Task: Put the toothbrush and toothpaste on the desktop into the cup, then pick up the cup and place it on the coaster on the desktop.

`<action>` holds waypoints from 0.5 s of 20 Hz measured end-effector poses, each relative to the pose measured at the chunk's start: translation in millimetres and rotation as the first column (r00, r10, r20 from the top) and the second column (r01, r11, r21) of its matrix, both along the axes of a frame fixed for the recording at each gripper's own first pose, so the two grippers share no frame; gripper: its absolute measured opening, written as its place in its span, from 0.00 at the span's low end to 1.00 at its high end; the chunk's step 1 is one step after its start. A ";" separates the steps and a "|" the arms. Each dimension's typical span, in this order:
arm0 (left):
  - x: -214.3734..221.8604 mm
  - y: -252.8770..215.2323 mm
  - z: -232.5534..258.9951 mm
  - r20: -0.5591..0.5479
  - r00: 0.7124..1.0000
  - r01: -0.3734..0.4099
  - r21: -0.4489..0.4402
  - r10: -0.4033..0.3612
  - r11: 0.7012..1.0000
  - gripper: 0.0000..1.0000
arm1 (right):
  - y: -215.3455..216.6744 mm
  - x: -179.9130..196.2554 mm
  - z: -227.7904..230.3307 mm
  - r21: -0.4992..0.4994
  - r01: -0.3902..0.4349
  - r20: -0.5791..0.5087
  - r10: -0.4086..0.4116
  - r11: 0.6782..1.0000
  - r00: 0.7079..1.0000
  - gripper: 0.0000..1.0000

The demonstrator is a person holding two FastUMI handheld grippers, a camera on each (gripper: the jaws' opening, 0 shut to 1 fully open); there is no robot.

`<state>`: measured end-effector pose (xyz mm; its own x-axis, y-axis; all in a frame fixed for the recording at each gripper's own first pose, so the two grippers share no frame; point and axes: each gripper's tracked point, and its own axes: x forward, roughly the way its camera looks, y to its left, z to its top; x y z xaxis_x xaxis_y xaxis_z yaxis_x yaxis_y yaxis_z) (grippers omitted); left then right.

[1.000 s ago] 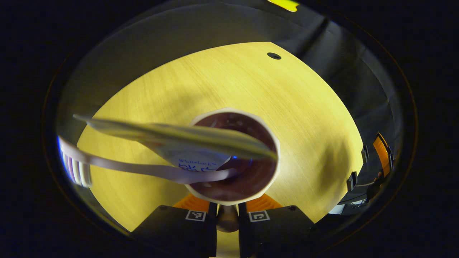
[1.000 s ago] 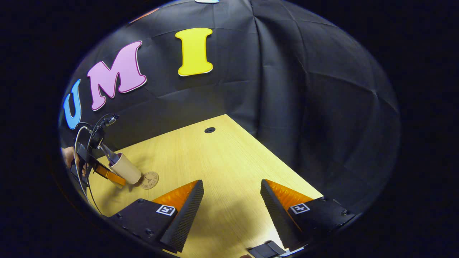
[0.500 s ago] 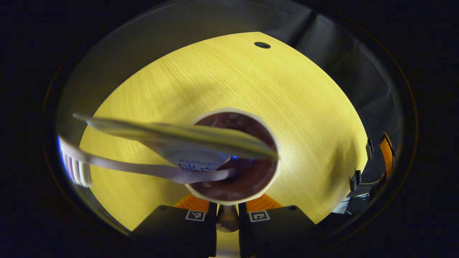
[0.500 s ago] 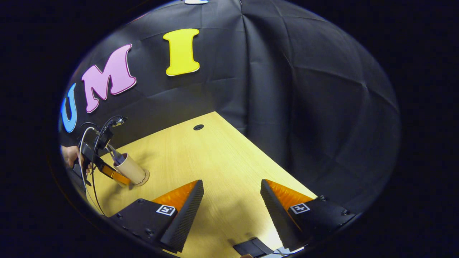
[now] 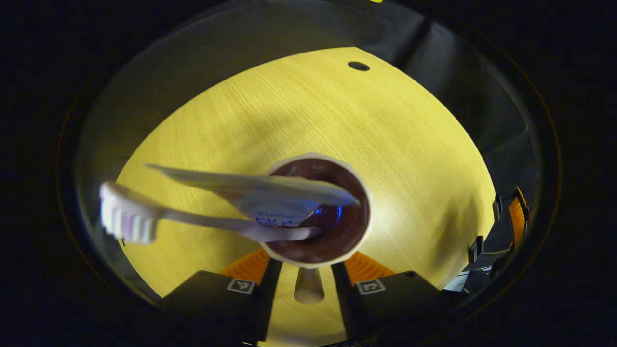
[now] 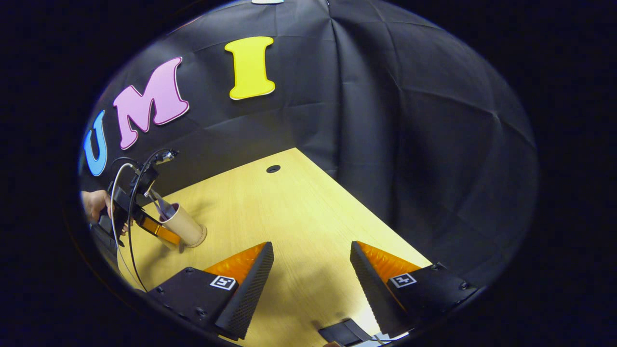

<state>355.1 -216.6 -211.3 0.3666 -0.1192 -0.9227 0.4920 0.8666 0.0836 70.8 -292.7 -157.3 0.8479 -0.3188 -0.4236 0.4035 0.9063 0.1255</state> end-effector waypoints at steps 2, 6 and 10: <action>-5.4 4.6 21.8 0.062 0.998 -0.006 -0.025 0.007 1.000 0.87 | 8.4 4.9 5.7 -0.008 -0.026 0.004 0.026 1.000 1.000 0.98; -25.9 17.2 75.3 0.197 0.978 -0.047 -0.136 0.073 0.990 0.98 | 32.1 16.5 26.6 -0.023 -0.084 0.024 0.085 0.996 0.996 0.98; -72.4 54.0 131.0 0.347 0.918 -0.106 -0.246 0.190 0.963 0.98 | 66.1 20.1 59.8 -0.046 -0.163 0.058 0.166 0.986 0.984 0.98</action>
<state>282.7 -162.6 -80.2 0.7011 -0.2195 -0.6785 0.3277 0.9442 0.0332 90.9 -226.5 -97.5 0.9142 -0.1891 -0.3585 0.2413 0.9646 0.1065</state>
